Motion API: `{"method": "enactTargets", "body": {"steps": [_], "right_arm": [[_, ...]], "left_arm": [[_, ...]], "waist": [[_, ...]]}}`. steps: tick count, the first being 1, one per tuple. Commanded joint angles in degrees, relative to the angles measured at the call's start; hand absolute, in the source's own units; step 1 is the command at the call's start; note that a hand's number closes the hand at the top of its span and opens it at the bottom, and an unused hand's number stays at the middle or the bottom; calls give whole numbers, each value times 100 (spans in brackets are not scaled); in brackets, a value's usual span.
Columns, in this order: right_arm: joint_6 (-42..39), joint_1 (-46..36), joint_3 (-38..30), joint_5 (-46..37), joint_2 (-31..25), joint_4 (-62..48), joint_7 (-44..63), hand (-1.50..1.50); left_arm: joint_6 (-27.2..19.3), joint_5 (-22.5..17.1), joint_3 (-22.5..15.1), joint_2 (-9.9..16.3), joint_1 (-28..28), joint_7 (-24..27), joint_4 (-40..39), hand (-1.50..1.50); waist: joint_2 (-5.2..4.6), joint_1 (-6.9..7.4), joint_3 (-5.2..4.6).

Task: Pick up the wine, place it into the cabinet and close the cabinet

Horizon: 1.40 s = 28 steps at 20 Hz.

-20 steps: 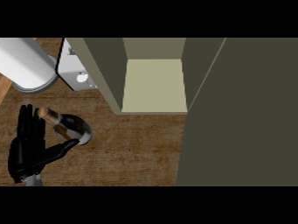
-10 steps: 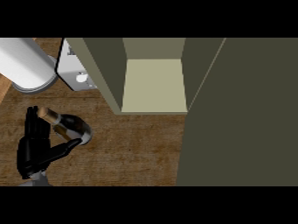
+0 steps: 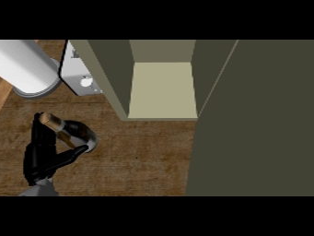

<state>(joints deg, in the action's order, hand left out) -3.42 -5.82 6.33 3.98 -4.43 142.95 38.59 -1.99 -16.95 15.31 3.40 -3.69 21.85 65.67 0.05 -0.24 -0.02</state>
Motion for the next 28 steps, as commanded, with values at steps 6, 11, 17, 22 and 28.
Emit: {"method": "enactTargets", "body": {"steps": [6,11,17,22,28], "right_arm": [[-38,437,-144,494,-116,1067,363,-150],[-57,513,368,-65,80,738,-77,-150],[-153,408,-266,554,-108,547,11,-150],[109,303,396,-146,156,715,233,-150],[-26,-16,-178,222,-55,335,98,-150]], "left_arm": [[194,-152,36,63,-343,170,-552,-150],[-2,-165,78,-135,-722,535,-1072,-150],[628,-431,52,-29,-807,668,-1291,150],[1152,-131,-61,305,-1028,1204,-2130,150],[466,625,-544,383,-939,1414,-1621,150]], "waist": [[3,-31,3],[0,-28,1],[0,-4,4],[-4,-29,-3],[3,7,4]]}}
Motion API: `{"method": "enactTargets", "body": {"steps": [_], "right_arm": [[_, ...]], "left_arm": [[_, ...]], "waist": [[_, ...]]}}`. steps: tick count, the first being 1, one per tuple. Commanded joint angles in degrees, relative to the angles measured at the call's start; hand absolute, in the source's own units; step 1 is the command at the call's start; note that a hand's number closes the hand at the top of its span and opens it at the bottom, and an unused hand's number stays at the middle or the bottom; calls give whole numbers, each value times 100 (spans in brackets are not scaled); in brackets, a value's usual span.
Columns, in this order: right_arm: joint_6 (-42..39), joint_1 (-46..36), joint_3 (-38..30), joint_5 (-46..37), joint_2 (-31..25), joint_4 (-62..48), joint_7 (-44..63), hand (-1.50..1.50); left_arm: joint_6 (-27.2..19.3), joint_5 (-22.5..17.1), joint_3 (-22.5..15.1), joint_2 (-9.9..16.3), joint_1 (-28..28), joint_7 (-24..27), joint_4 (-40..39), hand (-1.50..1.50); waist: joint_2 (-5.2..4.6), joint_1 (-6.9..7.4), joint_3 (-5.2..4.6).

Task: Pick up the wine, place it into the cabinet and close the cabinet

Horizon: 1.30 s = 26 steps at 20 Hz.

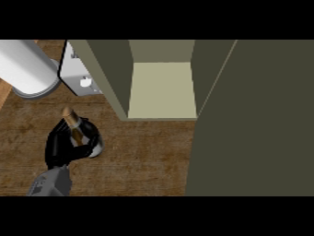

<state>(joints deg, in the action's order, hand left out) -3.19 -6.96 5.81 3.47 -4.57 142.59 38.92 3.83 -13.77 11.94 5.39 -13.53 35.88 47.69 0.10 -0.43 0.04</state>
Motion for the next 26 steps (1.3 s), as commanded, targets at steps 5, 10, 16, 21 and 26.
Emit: {"method": "enactTargets", "body": {"steps": [5,10,16,21,26], "right_arm": [[36,210,200,10,126,400,-6,-150],[-140,400,-308,527,-18,429,-90,-150],[-214,302,-366,640,-96,467,100,-150],[-199,463,50,244,147,440,-124,-150],[-151,325,21,188,152,176,-209,-150]], "left_arm": [[1431,208,-459,794,765,210,472,150],[860,305,-495,635,819,124,1403,150],[538,410,-534,488,1210,280,2315,150],[774,-84,-826,214,1333,-759,3485,150],[617,-331,-1056,209,1407,-1973,4664,150]], "waist": [[7,51,-4],[7,53,2],[5,52,0],[9,56,0],[3,58,0]]}}
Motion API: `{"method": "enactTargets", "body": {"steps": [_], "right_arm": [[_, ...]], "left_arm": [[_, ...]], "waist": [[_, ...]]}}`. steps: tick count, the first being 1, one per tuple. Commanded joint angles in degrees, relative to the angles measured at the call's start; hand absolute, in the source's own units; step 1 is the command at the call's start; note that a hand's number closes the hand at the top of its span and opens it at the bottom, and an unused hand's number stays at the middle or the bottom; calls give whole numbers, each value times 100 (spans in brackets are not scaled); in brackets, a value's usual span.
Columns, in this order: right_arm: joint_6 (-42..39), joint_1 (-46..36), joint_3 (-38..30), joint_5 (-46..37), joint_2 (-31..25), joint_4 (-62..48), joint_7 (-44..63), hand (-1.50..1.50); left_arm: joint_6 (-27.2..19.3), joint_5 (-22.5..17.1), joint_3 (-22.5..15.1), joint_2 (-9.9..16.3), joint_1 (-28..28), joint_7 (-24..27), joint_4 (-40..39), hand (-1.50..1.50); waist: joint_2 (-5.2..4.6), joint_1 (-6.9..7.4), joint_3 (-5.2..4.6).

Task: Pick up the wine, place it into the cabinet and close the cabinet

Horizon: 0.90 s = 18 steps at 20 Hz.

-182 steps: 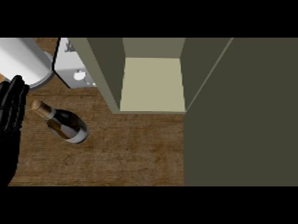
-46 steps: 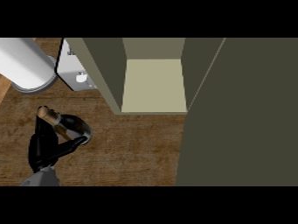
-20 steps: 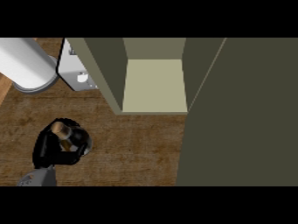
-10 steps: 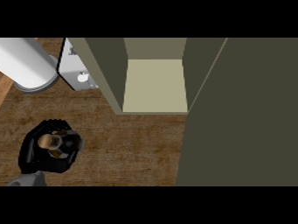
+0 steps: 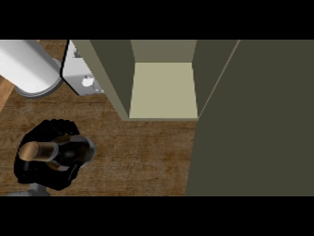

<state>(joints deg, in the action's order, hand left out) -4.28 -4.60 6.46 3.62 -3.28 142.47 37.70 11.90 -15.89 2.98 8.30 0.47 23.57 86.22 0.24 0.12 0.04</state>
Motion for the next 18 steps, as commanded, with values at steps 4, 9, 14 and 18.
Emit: {"method": "enactTargets", "body": {"steps": [4,9,14,18], "right_arm": [[-11,-176,-482,618,-158,452,387,-150],[-19,-1,-461,613,-77,533,344,-150],[-188,241,-386,612,-82,606,207,-150],[-178,319,32,148,188,257,-248,-150]], "left_arm": [[-885,335,-708,-347,51,-1617,1842,150],[-1018,494,-974,-577,-545,-2009,1584,150],[-1468,591,-1461,-819,-684,-2740,2331,150],[-2440,584,-2198,-826,-1341,-2479,1619,150]], "waist": [[1,2,3],[-16,-47,-1],[-9,-39,0],[-21,-61,-2]]}}
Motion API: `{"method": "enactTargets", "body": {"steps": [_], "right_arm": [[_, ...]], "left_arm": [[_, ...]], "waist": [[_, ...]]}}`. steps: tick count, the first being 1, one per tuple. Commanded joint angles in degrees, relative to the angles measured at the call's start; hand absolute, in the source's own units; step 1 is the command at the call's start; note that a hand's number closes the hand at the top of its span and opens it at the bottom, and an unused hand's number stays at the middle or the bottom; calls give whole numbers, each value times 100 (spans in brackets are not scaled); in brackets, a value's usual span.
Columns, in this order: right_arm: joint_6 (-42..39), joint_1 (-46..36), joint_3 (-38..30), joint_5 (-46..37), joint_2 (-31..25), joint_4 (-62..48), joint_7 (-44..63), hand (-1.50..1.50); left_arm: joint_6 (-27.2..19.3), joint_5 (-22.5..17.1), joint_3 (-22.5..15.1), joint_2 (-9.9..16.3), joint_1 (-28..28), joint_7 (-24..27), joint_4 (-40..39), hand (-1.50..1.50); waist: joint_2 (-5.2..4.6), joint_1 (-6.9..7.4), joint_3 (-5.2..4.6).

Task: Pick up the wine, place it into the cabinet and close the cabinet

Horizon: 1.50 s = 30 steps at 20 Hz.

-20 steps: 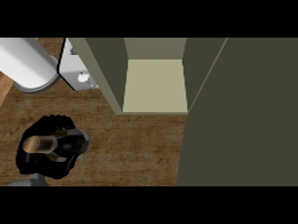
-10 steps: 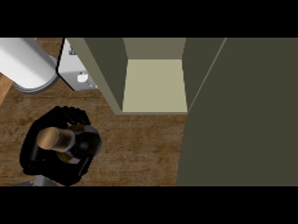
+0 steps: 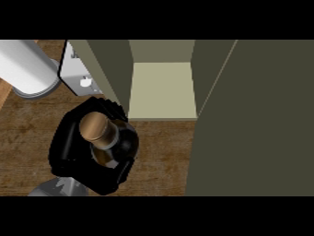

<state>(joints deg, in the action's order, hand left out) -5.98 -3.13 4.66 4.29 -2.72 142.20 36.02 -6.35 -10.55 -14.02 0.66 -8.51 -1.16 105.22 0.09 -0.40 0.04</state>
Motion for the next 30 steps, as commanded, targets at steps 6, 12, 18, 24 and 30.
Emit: {"method": "enactTargets", "body": {"steps": [6,12,18,24,30], "right_arm": [[16,103,152,379,43,570,297,-150],[-391,570,-521,949,-129,487,-170,-150],[-126,298,-142,470,16,636,136,-150],[108,20,155,209,30,990,639,-150],[-291,827,46,406,48,732,-146,-150]], "left_arm": [[-1896,180,-1299,-65,-1086,-284,-382,150],[-2417,387,-1234,-66,-1907,-795,-473,150],[-2687,382,-1125,-66,-2327,-730,-1016,150],[-2470,167,-1078,-66,-2056,146,-1693,150],[-2618,-445,-1000,-66,-2347,409,-2107,150]], "waist": [[-1,-37,-1],[2,-28,4],[0,-7,-2],[-4,-17,-7],[-5,-31,-1]]}}
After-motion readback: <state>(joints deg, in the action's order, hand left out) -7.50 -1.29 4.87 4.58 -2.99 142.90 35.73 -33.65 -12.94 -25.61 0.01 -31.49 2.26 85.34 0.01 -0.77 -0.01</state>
